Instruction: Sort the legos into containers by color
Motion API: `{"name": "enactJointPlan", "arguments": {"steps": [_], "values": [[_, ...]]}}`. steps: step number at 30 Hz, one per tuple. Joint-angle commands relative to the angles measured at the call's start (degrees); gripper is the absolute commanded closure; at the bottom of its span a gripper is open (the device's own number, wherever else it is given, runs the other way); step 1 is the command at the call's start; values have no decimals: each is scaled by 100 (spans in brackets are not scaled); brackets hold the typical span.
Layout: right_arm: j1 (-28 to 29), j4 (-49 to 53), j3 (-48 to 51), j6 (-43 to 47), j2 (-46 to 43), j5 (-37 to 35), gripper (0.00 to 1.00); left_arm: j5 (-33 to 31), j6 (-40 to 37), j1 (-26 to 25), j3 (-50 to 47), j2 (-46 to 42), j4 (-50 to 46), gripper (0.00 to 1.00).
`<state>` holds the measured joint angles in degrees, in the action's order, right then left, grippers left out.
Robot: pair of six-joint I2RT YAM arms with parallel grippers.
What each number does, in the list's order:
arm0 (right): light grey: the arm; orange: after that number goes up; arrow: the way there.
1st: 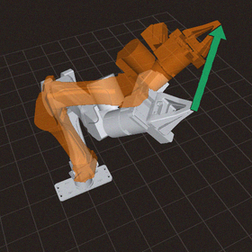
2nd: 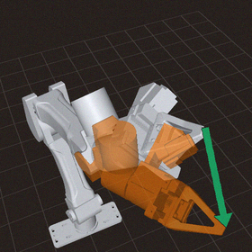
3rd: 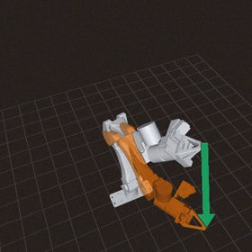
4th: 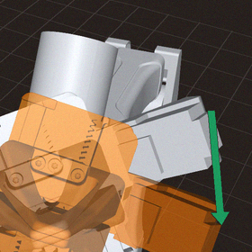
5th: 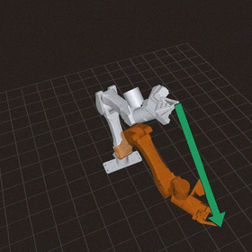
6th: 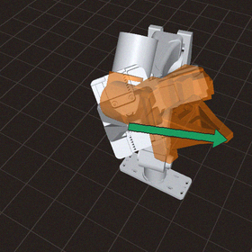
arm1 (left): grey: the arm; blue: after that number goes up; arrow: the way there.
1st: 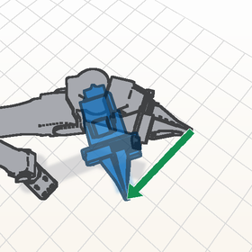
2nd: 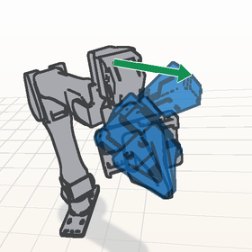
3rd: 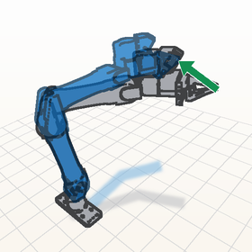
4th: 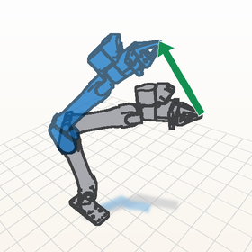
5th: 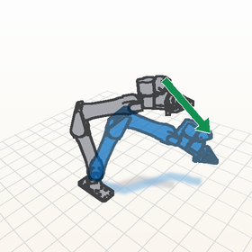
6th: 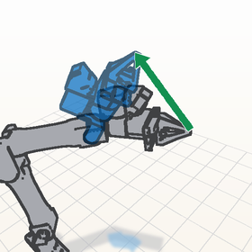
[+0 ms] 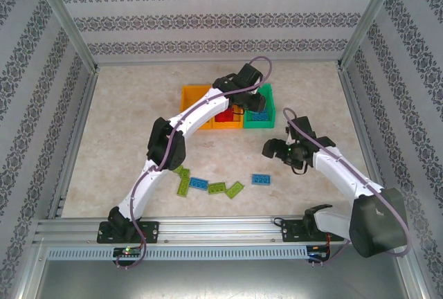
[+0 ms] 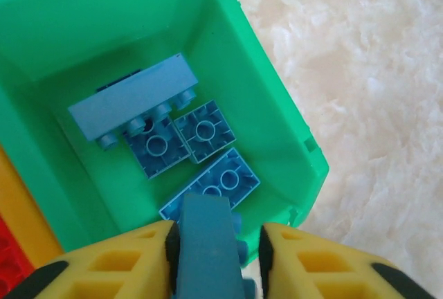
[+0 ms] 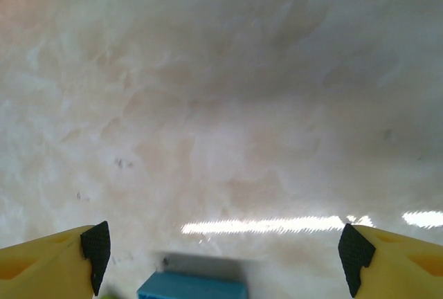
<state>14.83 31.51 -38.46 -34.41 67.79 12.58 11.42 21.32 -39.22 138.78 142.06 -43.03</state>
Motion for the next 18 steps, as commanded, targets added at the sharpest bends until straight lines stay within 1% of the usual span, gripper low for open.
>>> {"name": "enactJointPlan", "arguments": {"steps": [1, 3, 9, 12, 15, 18], "values": [[205, 155, 184, -343, -95, -31, 11, 82, 89, 107, 258, 132, 382, 55], [269, 139, 206, -416, -86, -70, 11, 49, 151, 141, 307, 186, 358, 47], [440, 217, 181, -386, -159, -113, 11, -45, 407, 196, 298, 102, 181, 35], [495, 379, 169, -380, -195, -247, 11, -102, 428, 194, 187, -85, 93, 32], [478, 251, 116, -396, -201, -527, 11, -127, 408, 200, 1, -343, 41, 31], [479, 46, -245, -127, 106, -598, 11, -150, 415, 196, -292, -638, -4, 29]]}}
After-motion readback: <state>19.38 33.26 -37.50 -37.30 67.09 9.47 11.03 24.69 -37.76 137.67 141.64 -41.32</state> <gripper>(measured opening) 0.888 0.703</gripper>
